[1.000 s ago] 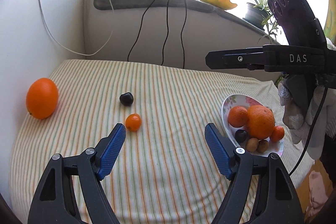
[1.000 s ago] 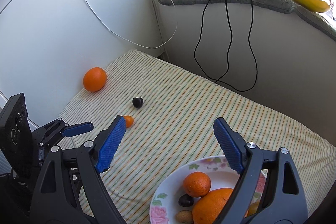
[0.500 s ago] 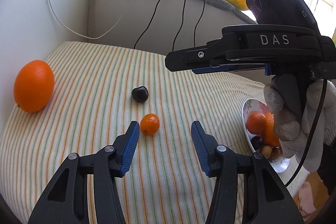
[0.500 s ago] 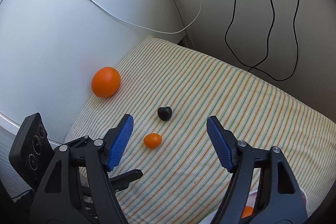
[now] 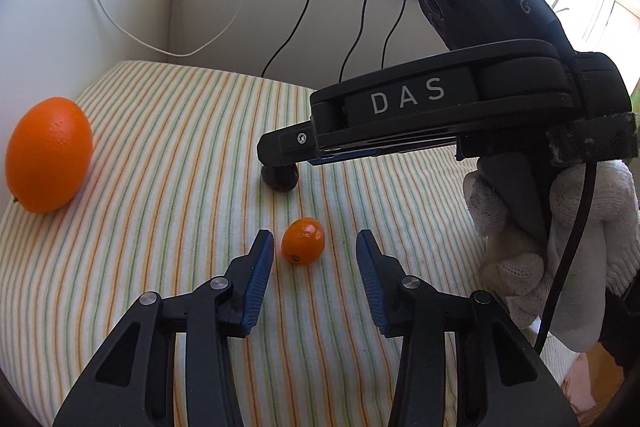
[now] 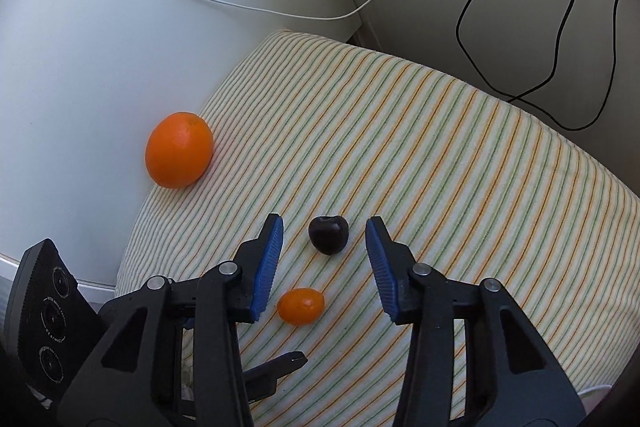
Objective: Organize fruits
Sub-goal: 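Grasp the dark plum with the right tool while the left tool grasps the small tangerine, then carry the dark plum with the right tool over the plate while the left carries the tangerine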
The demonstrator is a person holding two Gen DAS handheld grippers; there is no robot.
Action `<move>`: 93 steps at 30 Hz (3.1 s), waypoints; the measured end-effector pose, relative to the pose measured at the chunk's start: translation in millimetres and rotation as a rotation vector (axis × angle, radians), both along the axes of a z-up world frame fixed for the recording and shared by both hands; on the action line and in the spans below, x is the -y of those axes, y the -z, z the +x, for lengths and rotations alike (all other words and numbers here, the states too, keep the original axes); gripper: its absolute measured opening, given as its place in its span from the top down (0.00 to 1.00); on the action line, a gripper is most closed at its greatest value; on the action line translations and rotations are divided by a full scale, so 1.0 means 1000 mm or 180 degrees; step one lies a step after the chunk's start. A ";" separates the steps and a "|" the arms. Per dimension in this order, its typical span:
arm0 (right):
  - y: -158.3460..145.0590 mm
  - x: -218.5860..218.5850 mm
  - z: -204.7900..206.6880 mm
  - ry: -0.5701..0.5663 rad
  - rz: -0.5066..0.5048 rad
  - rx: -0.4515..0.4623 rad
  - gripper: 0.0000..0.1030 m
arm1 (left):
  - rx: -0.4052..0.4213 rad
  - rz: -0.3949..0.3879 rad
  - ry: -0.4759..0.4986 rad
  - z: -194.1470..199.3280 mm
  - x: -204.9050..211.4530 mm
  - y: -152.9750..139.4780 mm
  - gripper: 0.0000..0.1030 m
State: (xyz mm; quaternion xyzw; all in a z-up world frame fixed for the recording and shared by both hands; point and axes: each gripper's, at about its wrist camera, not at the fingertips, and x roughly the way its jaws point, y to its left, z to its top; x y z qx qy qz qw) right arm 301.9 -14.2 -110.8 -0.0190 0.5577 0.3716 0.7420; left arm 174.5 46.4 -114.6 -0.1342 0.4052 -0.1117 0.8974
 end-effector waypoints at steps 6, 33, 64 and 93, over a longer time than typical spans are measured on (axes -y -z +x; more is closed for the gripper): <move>0.013 -0.011 0.002 -0.0008 -0.0040 -0.0052 0.63 | -0.0063 0.0016 0.0027 0.007 0.003 0.005 0.61; 0.004 -0.005 -0.008 0.0017 -0.0037 0.0065 0.76 | -0.0025 0.0027 0.0061 0.012 0.008 0.005 0.78; -0.082 0.119 -0.070 0.0230 0.0189 0.0563 0.76 | 0.0308 0.0014 0.0465 -0.046 0.075 -0.047 0.78; -0.053 0.218 -0.062 0.0697 -0.0012 0.0513 0.76 | 0.0157 0.0104 0.0859 -0.064 0.151 -0.038 0.79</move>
